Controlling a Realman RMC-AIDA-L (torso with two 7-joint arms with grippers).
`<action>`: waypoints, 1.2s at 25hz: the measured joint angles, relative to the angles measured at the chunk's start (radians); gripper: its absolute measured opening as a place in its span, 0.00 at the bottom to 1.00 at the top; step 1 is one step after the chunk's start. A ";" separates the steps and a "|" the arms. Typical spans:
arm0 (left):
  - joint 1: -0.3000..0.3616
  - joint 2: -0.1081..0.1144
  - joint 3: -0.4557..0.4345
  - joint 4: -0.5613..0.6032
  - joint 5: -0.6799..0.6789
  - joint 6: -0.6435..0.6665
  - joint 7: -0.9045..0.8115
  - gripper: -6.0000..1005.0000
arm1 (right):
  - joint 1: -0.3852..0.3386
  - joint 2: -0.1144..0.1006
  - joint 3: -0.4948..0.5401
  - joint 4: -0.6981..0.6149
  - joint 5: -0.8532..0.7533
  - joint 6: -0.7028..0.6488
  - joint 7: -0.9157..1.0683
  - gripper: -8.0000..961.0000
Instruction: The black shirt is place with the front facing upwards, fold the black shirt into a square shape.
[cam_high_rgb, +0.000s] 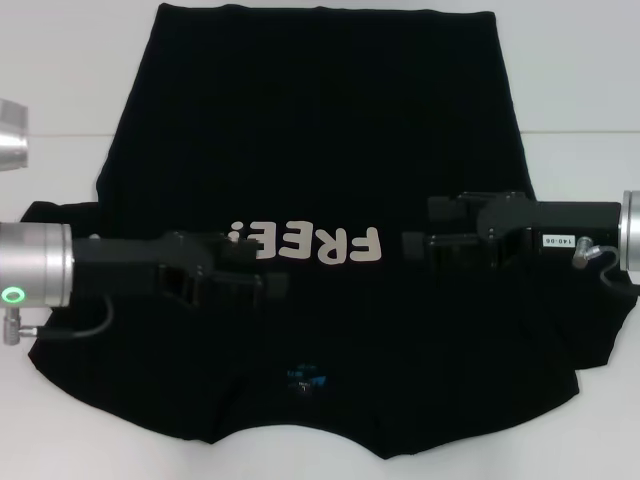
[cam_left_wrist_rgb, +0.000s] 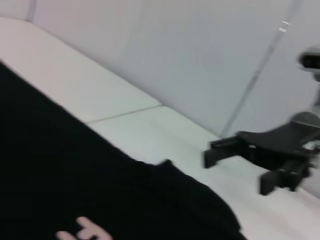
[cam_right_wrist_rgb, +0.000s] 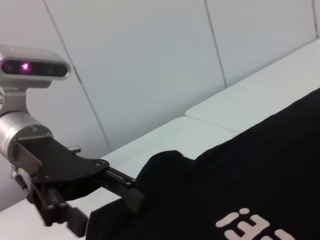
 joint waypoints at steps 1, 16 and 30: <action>0.005 0.002 -0.011 0.000 0.000 -0.015 -0.004 0.86 | 0.000 0.000 0.002 0.001 0.005 0.001 0.000 0.94; 0.103 0.055 -0.147 0.000 0.012 -0.324 -0.210 0.84 | -0.005 0.024 0.007 0.006 0.057 0.039 0.004 0.94; 0.127 0.070 -0.195 -0.006 0.148 -0.556 -0.440 0.82 | 0.009 0.026 0.006 0.005 0.057 0.056 0.004 0.94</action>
